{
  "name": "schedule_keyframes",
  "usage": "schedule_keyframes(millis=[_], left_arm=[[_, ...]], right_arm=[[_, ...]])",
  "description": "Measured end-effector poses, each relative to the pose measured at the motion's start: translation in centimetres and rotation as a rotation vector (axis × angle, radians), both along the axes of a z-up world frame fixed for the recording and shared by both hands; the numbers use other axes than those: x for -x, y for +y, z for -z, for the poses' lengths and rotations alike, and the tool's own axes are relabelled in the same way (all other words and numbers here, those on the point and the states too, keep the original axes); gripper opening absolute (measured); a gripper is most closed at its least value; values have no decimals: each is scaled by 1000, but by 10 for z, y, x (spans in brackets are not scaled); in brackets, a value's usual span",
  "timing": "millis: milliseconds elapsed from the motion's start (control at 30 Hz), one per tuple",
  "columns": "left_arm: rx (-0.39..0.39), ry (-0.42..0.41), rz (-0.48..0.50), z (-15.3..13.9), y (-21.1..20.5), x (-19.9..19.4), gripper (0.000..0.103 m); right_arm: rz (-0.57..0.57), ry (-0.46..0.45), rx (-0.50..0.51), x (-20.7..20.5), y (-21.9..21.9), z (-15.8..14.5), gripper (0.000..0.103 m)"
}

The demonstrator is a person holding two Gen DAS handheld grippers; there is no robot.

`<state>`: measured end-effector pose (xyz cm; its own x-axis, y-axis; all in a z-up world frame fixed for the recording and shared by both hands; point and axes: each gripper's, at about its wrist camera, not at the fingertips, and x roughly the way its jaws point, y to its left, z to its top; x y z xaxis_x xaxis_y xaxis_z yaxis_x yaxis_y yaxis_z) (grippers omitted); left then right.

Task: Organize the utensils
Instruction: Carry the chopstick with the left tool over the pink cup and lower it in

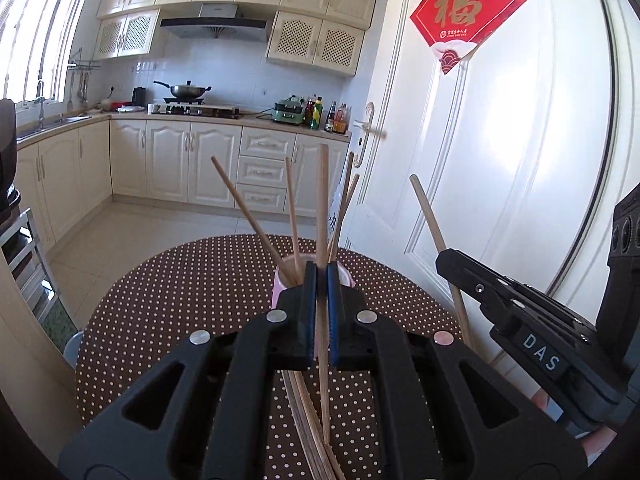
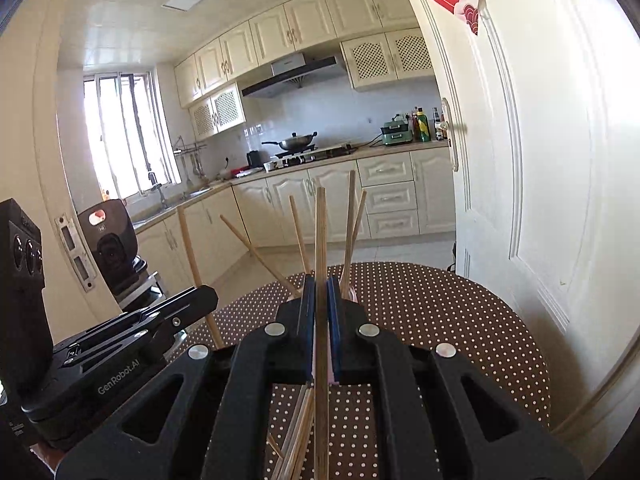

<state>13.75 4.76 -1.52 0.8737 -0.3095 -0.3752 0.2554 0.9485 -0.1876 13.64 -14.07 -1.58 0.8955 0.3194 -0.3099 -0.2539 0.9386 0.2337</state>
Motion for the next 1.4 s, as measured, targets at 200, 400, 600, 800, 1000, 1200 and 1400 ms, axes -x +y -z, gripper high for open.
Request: schedule_keyframes(millis=[200, 400, 600, 800, 1000, 1200, 1400], left_arm=[[-4, -30, 1, -12, -4, -4, 5], [-10, -60, 2, -23, -7, -9, 5], [-5, -88, 4, -36, -10, -17, 5], [-8, -122, 3, -47, -11, -21, 5], [-7, -140, -4, -57, -13, -32, 5], [-3, -166, -6, -67, -13, -41, 5], [0, -179, -14, -71, -11, -54, 5]], right_arm=[[4, -54, -41, -8, -5, -11, 5], [16, -127, -79, -15, -12, -23, 5], [27, -219, -100, -21, -16, -31, 5], [53, -314, -133, -27, -22, -35, 5], [120, -458, -160, -28, -26, -40, 5], [156, -493, -170, -44, -21, -40, 5], [159, -497, -183, -64, -14, -36, 5]])
